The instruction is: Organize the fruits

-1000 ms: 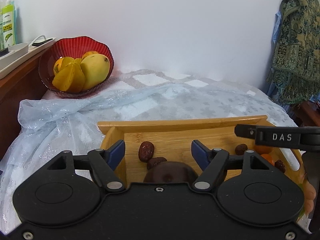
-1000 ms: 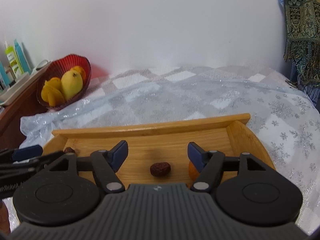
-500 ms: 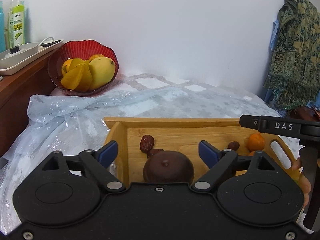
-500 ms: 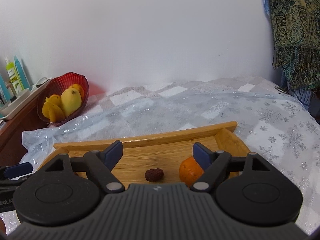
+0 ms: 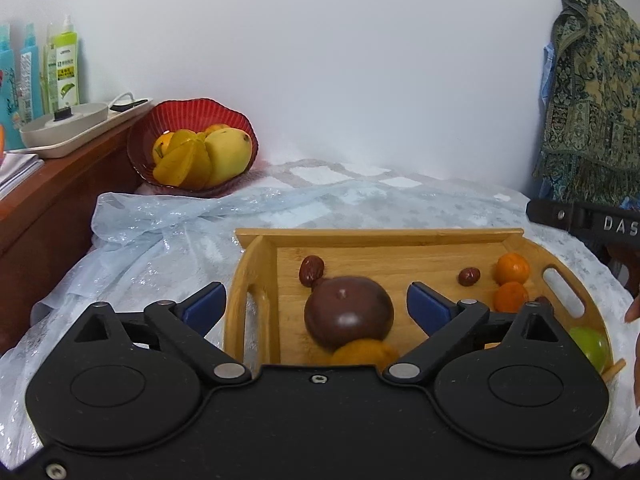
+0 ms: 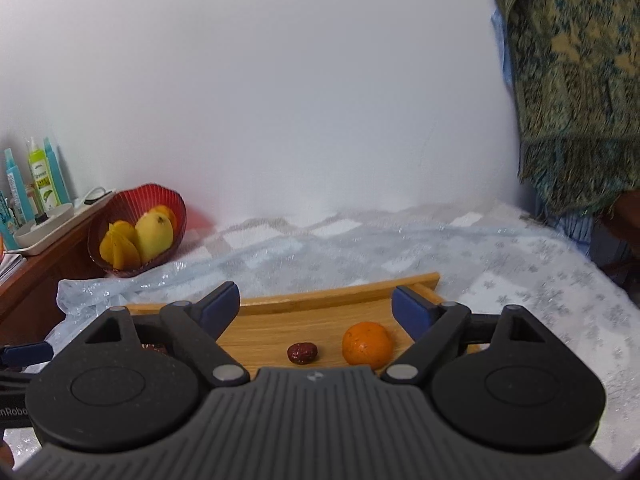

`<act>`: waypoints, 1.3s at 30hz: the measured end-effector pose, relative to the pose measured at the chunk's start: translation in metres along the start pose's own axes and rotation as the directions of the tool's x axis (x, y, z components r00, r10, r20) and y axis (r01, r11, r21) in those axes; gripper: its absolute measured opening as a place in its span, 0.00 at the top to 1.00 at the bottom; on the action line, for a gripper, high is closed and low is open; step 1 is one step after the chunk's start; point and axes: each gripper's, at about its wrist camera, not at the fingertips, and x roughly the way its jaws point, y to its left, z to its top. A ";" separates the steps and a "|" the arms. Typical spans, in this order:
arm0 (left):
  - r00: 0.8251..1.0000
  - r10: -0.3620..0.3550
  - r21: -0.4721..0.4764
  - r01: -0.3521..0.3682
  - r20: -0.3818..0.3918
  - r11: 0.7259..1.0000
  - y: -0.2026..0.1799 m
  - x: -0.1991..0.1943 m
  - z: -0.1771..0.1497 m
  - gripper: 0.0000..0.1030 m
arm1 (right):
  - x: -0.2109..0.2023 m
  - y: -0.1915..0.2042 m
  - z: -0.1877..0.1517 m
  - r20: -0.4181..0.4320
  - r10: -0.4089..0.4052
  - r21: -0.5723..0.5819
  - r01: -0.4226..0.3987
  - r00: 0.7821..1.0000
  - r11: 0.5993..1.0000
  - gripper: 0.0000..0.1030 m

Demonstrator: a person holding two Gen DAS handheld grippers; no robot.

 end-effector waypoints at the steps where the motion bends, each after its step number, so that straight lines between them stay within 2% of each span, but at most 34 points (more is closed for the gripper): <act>1: 1.000 -0.001 0.004 0.001 0.004 1.000 0.000 -0.003 -0.003 0.06 | -0.004 0.001 -0.002 0.013 -0.004 -0.006 0.004 1.000 1.000 0.10; 4: 1.000 -0.009 0.004 0.009 0.010 1.000 -0.003 -0.014 -0.011 0.06 | -0.016 0.004 -0.008 0.045 -0.007 -0.031 0.009 0.999 0.999 0.10; 9: 0.998 -0.065 -0.010 0.065 0.006 0.998 -0.005 -0.033 -0.024 0.06 | -0.039 0.008 -0.021 0.109 -0.008 -0.059 0.014 0.994 0.998 0.08; 18: 0.998 -0.061 -0.006 0.061 0.028 0.998 -0.006 -0.063 -0.053 0.05 | -0.072 0.014 -0.052 0.182 -0.024 -0.115 0.046 0.983 0.992 0.03; 30: 0.999 -0.048 -0.045 0.048 -0.012 0.998 -0.004 -0.074 -0.090 0.04 | -0.104 0.023 -0.094 0.198 -0.033 -0.148 0.063 0.980 0.987 0.01; 39: 0.999 -0.032 -0.056 0.030 -0.043 0.998 -0.004 -0.077 -0.110 0.04 | -0.122 0.018 -0.117 0.184 -0.056 -0.089 0.073 0.981 0.993 0.00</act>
